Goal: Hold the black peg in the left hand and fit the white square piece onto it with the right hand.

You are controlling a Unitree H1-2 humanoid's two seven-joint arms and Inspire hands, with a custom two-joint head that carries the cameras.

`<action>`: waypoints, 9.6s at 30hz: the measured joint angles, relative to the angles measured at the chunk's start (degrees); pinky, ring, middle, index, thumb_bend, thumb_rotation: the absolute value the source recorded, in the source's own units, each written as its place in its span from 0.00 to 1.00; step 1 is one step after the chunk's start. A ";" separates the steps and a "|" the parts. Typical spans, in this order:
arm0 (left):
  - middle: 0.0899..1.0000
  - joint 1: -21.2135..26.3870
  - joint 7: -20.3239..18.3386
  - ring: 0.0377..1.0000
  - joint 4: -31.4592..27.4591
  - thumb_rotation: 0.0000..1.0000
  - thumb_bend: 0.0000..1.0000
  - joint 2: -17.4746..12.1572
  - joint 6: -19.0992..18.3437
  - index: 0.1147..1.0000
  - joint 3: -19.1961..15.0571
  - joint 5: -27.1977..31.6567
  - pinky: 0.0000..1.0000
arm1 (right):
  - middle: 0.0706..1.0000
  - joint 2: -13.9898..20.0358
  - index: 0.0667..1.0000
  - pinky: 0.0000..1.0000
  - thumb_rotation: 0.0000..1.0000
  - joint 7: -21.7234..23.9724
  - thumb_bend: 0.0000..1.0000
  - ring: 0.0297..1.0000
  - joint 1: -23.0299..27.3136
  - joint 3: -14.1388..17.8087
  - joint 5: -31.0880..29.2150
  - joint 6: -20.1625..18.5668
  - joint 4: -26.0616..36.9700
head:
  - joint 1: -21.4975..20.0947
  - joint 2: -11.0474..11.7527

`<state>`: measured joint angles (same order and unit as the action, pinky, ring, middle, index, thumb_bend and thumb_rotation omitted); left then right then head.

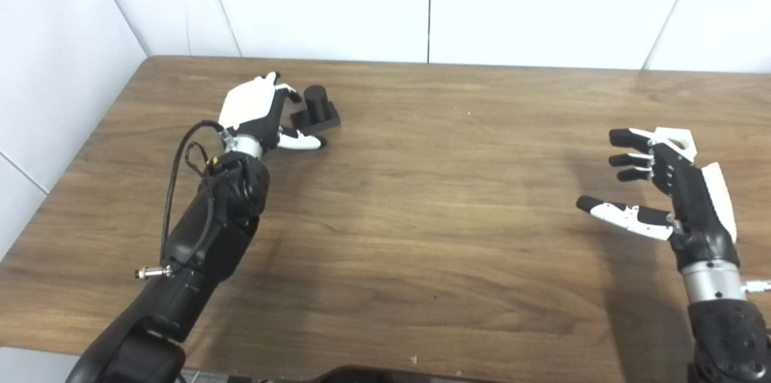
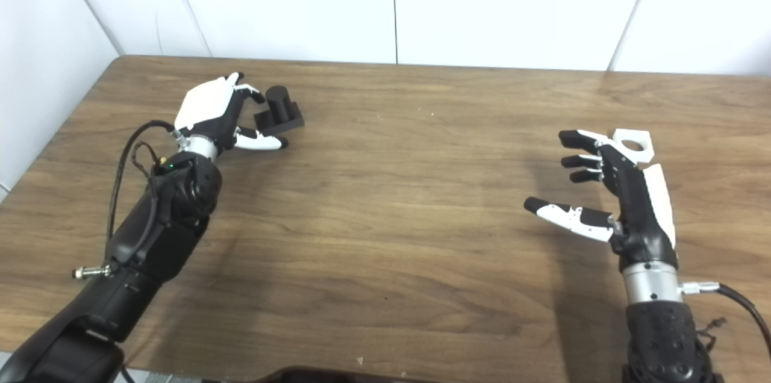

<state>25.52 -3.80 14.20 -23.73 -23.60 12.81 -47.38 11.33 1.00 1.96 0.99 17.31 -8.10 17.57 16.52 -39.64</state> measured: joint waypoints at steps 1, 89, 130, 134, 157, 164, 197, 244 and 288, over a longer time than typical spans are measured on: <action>1.00 0.01 0.06 1.00 0.04 0.35 0.89 0.00 0.09 0.65 0.00 0.02 1.00 | 0.74 -0.01 0.71 0.59 0.00 0.00 0.70 0.66 -0.10 0.01 0.00 0.00 0.02 | 0.00 0.00; 0.96 -1.67 -15.56 1.00 -3.58 0.09 0.52 -2.71 20.36 0.42 3.02 24.71 1.00 | 0.72 -0.14 0.69 0.57 0.00 -0.06 0.68 0.65 -1.55 0.61 0.08 -0.74 2.44 | -2.55 -1.85; 0.98 -9.21 -19.89 1.00 -14.27 0.07 0.52 0.05 24.71 0.43 6.40 27.10 1.00 | 0.73 -1.28 0.70 0.56 0.05 -1.33 0.67 0.65 -1.52 -1.08 1.36 1.34 1.75 | -30.06 -1.58; 0.97 -10.26 -20.80 1.00 -14.28 0.07 0.52 -1.86 27.34 0.42 5.39 28.82 0.99 | 0.72 -3.74 0.70 0.57 0.10 -2.10 0.65 0.65 -1.29 -3.20 4.38 1.24 1.74 | -37.51 0.35; 0.95 -10.67 -20.99 1.00 -12.54 0.05 0.52 -2.85 31.66 0.42 3.25 30.71 0.91 | 0.76 3.07 0.73 0.55 0.13 1.60 0.69 0.67 10.48 -3.39 15.16 -4.99 -1.61 | -43.59 2.99; 0.95 -10.57 -21.01 1.00 -12.59 0.05 0.52 -2.98 31.63 0.42 3.17 30.87 0.90 | 0.77 11.41 0.72 0.56 0.15 7.50 0.70 0.72 19.04 -3.73 18.12 -9.90 -5.76 | -43.51 2.99; 0.94 -11.10 -21.15 1.00 -13.03 0.05 0.52 -3.26 31.51 0.42 4.25 28.87 1.00 | 0.92 28.95 0.82 0.74 0.39 25.51 0.82 0.89 38.68 -15.04 22.36 -8.82 -31.83 | -42.54 2.73; 0.95 -11.91 -21.45 1.00 -14.88 0.05 0.52 -3.61 28.96 0.42 4.03 28.72 0.99 | 0.92 27.55 0.78 0.89 0.29 26.47 0.84 0.93 35.01 -18.38 19.01 -8.93 -40.97 | -39.82 0.88; 0.96 -12.51 -21.55 1.00 -16.39 0.06 0.52 -3.77 26.94 0.42 4.09 28.39 1.00 | 0.76 24.87 0.45 0.75 0.13 7.75 0.52 0.80 32.70 -17.83 17.74 0.24 -45.90 | -38.58 -0.97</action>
<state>13.01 -25.35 -2.19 -27.50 3.35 16.90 -18.98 36.20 8.75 34.66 -16.84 35.05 -7.87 -28.33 -22.06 -40.61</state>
